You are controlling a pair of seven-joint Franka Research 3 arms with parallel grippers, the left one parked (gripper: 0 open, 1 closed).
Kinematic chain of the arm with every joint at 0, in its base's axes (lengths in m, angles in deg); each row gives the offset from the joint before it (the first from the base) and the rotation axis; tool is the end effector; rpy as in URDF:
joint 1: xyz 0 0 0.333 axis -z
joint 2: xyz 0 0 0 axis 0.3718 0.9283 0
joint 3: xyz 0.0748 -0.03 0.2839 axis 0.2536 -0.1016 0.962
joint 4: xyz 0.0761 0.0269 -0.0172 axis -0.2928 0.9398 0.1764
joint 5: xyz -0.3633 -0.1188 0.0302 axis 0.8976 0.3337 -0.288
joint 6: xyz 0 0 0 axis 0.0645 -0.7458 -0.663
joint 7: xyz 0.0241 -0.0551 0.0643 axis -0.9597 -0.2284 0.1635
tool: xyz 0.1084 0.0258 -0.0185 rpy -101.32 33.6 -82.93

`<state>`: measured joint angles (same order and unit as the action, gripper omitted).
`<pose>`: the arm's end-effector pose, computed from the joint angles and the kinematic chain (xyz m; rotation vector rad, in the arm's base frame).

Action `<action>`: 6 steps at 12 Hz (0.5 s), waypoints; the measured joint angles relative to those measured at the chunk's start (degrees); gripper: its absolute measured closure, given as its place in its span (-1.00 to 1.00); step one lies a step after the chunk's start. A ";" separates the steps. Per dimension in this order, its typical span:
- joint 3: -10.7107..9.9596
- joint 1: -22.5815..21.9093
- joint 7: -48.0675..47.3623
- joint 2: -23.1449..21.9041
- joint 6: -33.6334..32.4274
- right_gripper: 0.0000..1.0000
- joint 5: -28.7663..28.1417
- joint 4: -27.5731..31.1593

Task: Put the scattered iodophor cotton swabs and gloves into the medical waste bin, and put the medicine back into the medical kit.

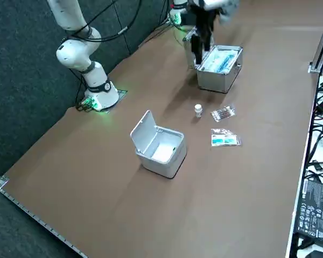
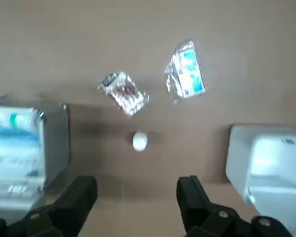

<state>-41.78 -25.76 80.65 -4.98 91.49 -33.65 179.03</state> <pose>0.6009 0.0266 0.4745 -3.1395 -0.0289 0.0873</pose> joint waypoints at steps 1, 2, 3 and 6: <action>-0.01 0.02 -0.01 2.15 2.72 -1.00 0.00 0.01; -0.03 0.07 -0.01 4.20 5.52 -1.00 0.00 0.01; -0.07 0.16 -0.01 6.19 8.16 -1.00 0.00 -0.01; -0.22 0.44 0.04 12.37 15.54 -0.79 0.06 0.00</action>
<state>-42.00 -25.32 80.69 7.39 107.04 -33.59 179.02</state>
